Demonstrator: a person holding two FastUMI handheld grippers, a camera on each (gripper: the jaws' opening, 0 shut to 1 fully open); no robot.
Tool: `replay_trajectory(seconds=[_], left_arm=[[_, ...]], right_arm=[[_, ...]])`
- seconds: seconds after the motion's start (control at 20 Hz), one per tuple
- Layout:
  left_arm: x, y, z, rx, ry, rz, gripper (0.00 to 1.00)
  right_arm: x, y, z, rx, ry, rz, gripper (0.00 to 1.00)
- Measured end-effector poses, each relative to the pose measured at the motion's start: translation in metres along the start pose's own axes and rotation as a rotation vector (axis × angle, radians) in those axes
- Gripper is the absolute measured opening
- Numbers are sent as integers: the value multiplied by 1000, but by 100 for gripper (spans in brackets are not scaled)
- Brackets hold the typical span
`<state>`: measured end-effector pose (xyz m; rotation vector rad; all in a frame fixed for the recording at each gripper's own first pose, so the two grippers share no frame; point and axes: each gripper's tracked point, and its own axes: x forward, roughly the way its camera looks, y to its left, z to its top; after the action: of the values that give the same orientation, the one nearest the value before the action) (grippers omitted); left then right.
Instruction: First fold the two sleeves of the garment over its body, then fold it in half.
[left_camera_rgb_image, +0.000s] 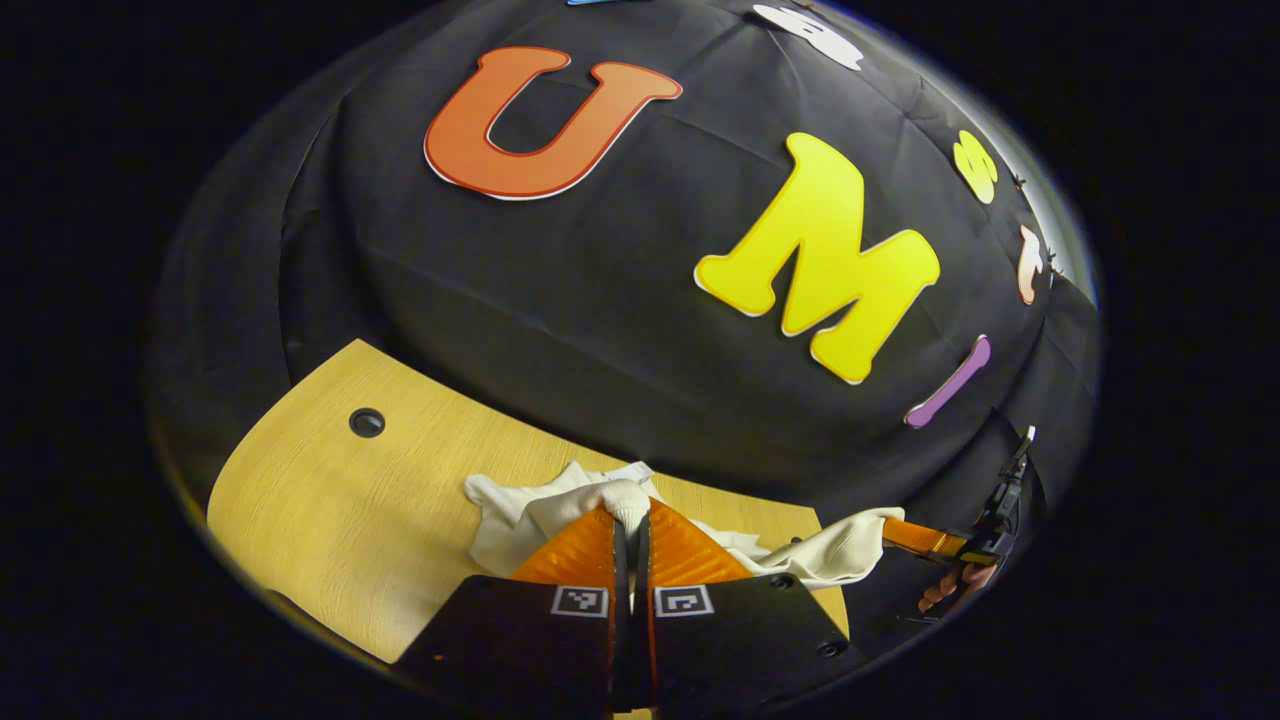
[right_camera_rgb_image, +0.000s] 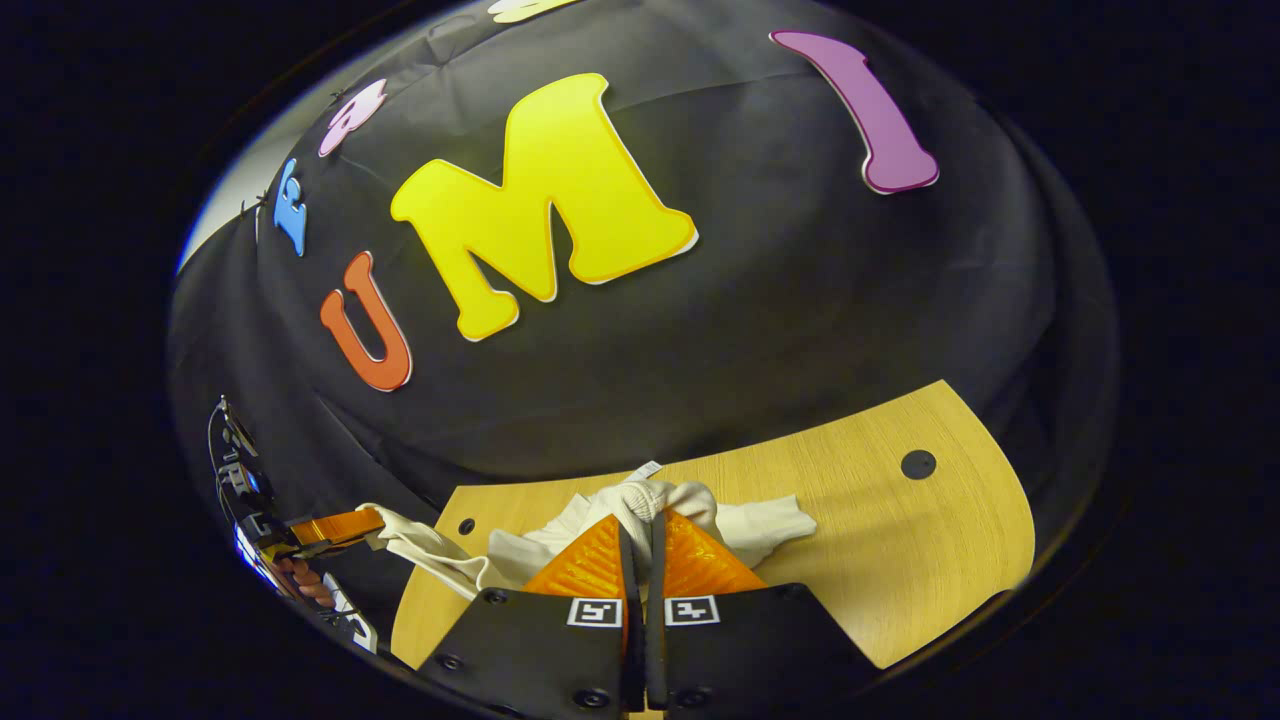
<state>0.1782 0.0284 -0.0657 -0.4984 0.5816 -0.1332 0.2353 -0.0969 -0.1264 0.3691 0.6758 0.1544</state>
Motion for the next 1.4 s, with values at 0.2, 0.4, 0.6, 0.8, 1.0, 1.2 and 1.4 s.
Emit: replay_trajectory(seconds=[0.2, 0.4, 0.6, 0.8, 1.0, 1.2, 1.4], left_arm=[[67, 31, 11, -11, 5, 44, 3], [134, 78, -21, 27, 58, 118, 3], [191, 110, -48, 79, 87, 153, 3], [217, 140, -66, 157, 107, 203, 0], [229, 143, -79, 247, 150, 216, 8], [219, 133, -64, 294, 117, 202, 34], [191, 127, -2, 352, -61, 254, 89]], right_arm=[[80, -20, -7, 22, 71, -29, 0], [154, -55, -46, 38, 157, -71, 1], [209, -77, -77, 4, 193, -98, 1], [242, -91, -97, 71, 192, -152, 1], [244, -97, -102, 124, 190, -186, 13], [233, -92, -81, 114, 104, -209, 29], [201, -78, -63, 74, 30, -221, 66]])
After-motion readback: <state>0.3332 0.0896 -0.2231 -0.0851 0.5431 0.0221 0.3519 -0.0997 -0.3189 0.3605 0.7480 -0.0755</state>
